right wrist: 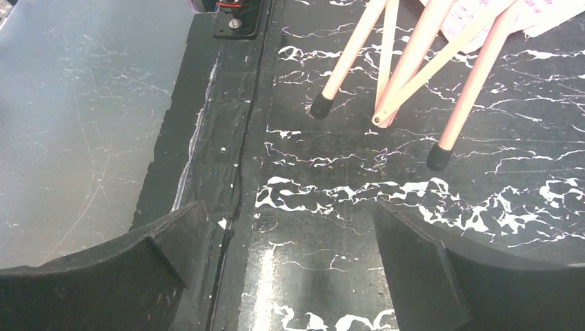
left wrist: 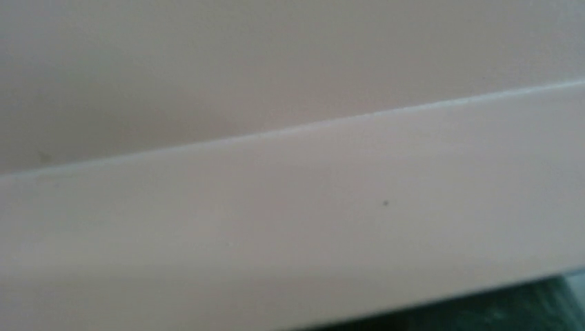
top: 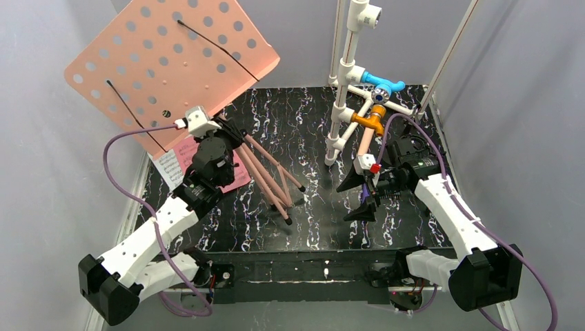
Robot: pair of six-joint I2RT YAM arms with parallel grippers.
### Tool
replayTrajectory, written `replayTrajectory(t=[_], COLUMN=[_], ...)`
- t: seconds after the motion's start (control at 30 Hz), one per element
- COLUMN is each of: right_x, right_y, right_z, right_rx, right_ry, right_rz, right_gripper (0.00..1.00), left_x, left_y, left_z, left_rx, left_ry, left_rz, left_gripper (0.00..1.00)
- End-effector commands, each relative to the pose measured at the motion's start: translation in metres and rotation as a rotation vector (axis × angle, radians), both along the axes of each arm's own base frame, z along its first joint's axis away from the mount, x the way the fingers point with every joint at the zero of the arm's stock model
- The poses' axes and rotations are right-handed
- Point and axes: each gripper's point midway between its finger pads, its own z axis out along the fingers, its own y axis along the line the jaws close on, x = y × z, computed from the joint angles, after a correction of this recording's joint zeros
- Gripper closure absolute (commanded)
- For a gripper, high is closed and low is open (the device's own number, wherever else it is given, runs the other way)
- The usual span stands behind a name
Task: Pack up the instrument practice props
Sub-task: Place the music stand at the center of the board.
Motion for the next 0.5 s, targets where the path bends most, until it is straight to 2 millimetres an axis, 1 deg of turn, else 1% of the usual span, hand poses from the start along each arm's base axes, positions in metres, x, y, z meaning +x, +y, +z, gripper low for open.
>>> replayTrajectory(t=[0.0, 0.23, 0.47], right_x=[-0.002, -0.002, -0.001], right_y=[-0.001, -0.002, -0.002], right_z=[0.0, -0.001, -0.003], right_rx=[0.006, 0.004, 0.003], right_ry=[-0.013, -0.015, -0.019], right_rz=[-0.006, -0.007, -0.009], right_gripper=[0.0, 0.0, 0.0], left_x=[0.004, 0.026, 0.037], left_y=[0.008, 0.021, 0.028], left_z=[0.067, 0.053, 0.04], left_rx=[-0.257, -0.358, -0.449], left_ry=[-0.158, -0.102, -0.05], left_rz=[-0.03, -0.028, -0.03], left_gripper=[1.0, 1.0, 1.0])
